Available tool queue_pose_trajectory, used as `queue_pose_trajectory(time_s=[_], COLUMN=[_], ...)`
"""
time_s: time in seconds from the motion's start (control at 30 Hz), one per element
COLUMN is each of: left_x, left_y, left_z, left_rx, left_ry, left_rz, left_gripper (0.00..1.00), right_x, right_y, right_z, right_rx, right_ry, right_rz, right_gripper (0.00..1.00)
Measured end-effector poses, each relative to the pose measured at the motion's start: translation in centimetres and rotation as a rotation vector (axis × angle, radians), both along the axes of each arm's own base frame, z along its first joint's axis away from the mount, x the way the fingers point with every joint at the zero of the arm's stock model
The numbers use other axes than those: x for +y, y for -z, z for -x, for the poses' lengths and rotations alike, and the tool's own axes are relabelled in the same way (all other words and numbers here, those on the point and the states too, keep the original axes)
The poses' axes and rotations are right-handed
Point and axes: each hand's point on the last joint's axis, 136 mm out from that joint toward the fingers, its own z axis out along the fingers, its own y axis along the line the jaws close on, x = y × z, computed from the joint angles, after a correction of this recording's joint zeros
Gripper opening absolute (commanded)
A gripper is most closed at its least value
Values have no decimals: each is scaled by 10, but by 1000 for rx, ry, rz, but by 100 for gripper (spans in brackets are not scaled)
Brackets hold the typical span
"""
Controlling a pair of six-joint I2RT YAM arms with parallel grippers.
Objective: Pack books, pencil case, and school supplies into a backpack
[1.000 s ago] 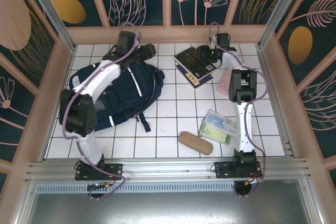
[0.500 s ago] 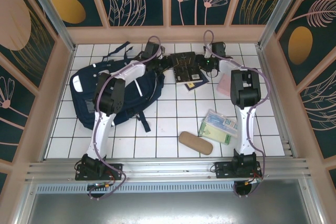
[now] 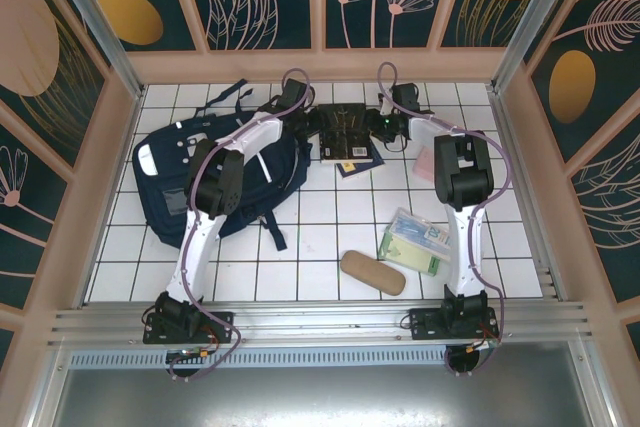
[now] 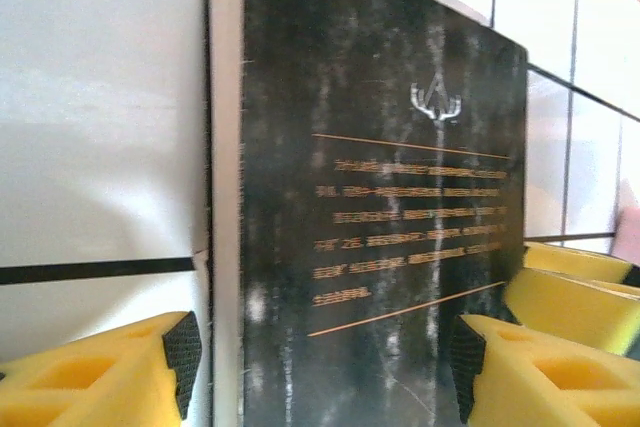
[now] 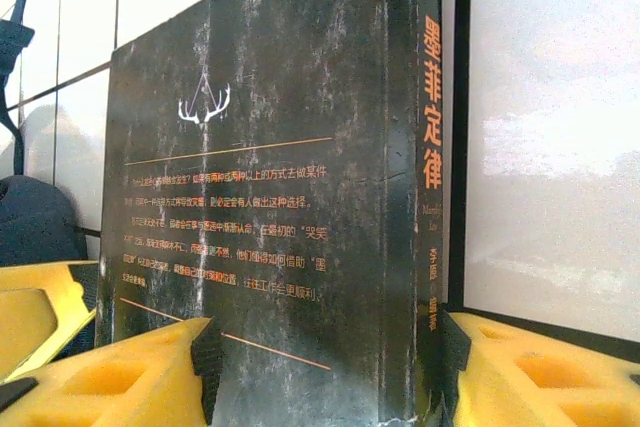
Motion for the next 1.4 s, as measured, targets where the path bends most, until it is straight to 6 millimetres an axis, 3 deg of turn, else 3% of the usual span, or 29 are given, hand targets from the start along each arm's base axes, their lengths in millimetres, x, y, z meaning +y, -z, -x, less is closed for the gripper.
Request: queue_pose_trajectory(time_s=[0.27, 0.53, 0.9, 1.07, 1.3, 1.4], left_x=[8, 6, 0, -5, -5, -3], left_y=[6, 8, 7, 8, 5, 2], left_z=[-1, 0, 2, 3, 6, 11], left_rx=[-18, 18, 21, 14, 8, 14], left_ry=[-8, 39, 76, 94, 102, 101], left_rz=[-56, 19, 73, 96, 108, 107], left_gripper=[68, 63, 62, 61, 62, 62], right_x=[8, 19, 49, 51, 54, 58], right_y=[-2, -8, -34, -53, -53, -49], right_z=[7, 16, 37, 37, 36, 35], right_rx=[47, 108, 149, 121, 149, 158], right_ry=[-10, -31, -116, -120, -101, -102], right_rz=[-59, -142, -320, -330, -359, -386], right_gripper=[59, 59, 57, 51, 36, 17])
